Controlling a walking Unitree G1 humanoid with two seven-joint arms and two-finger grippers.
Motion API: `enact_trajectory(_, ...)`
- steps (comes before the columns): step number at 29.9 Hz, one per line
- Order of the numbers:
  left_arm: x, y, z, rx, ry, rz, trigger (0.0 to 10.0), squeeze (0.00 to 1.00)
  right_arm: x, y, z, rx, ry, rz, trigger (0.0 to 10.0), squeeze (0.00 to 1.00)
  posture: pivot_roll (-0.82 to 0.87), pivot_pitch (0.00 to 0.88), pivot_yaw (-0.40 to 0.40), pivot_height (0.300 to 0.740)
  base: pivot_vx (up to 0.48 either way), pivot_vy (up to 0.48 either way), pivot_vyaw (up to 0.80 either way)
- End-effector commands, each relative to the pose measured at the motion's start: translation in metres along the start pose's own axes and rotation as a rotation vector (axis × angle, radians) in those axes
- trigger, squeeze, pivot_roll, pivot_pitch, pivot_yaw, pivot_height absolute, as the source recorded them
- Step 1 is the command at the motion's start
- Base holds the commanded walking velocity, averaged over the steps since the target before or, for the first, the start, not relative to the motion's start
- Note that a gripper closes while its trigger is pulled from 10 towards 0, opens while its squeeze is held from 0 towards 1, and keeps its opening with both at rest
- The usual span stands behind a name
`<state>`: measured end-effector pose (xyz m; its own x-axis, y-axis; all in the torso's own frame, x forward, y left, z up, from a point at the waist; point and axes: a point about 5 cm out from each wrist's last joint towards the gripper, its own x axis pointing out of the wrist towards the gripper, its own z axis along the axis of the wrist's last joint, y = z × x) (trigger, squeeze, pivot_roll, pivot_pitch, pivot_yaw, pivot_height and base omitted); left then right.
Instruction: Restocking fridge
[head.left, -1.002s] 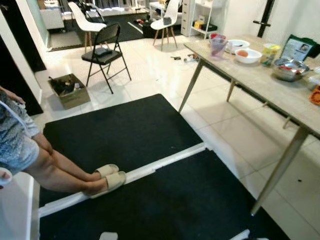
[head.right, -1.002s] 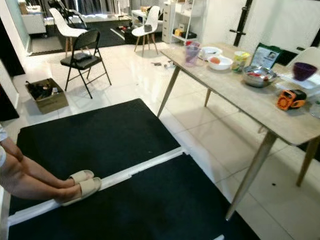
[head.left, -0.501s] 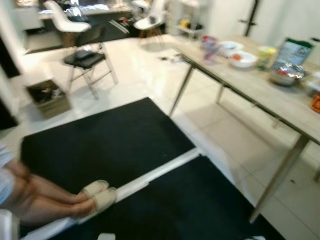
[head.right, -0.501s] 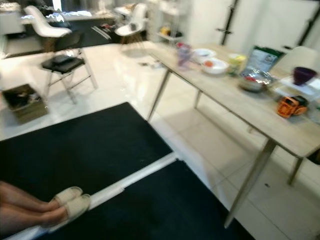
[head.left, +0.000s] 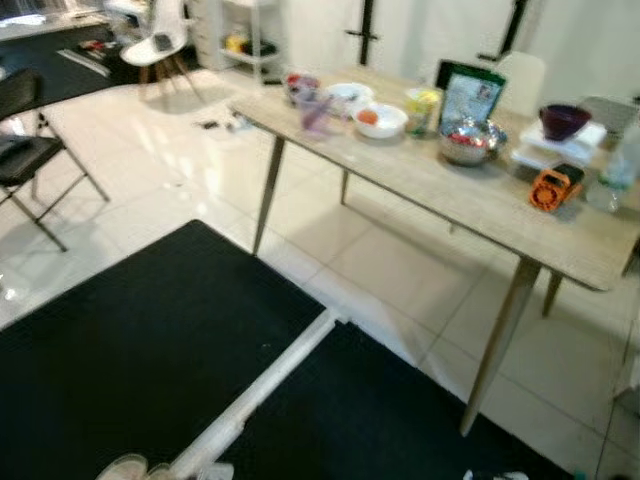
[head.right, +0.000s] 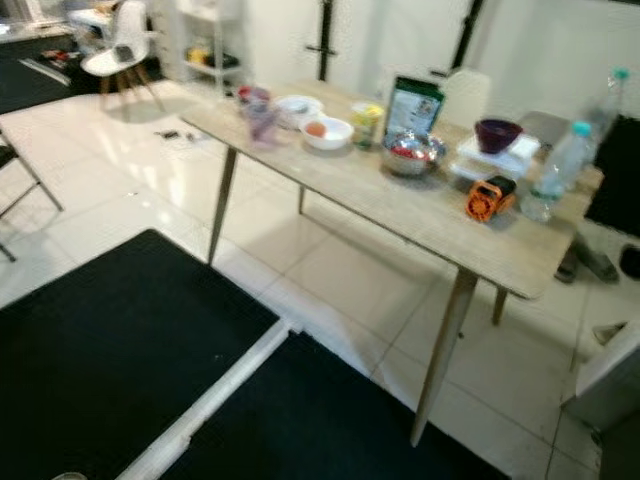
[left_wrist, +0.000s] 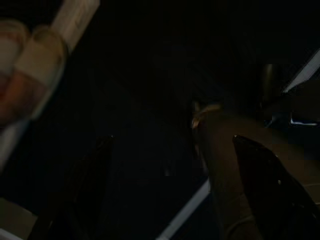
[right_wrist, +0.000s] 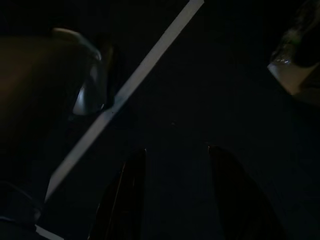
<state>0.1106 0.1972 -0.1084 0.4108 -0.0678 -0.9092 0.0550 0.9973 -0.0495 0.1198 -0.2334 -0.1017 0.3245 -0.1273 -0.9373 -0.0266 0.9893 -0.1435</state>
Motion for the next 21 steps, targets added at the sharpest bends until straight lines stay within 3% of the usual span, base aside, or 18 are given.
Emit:
enact_trajectory(1, 0.0005, -0.0040, -0.0030, 0.011, 0.017, -0.012, 10.0, 0.00, -0.0005, -0.0039, -0.0013, 0.000, 0.000, -0.013, 10.0, 0.00, -0.02, 0.000, 0.021, 0.740, 0.311, 0.000, -0.78)
enact_trajectory(3, 0.0005, -0.0041, -0.0033, 0.012, 0.019, -0.012, 10.0, 0.00, -0.0005, -0.0040, -0.0012, 0.009, -0.003, -0.012, 10.0, 0.00, -0.02, 0.000, 0.021, 0.740, 0.311, 0.000, -0.77)
enact_trajectory(21, 0.0004, -0.0045, -0.0041, 0.013, 0.021, -0.015, 10.0, 0.00, -0.0005, -0.0045, 0.0003, 0.012, -0.015, -0.013, 10.0, 0.00, -0.02, 0.000, 0.020, 0.740, 0.310, 0.000, 0.00)
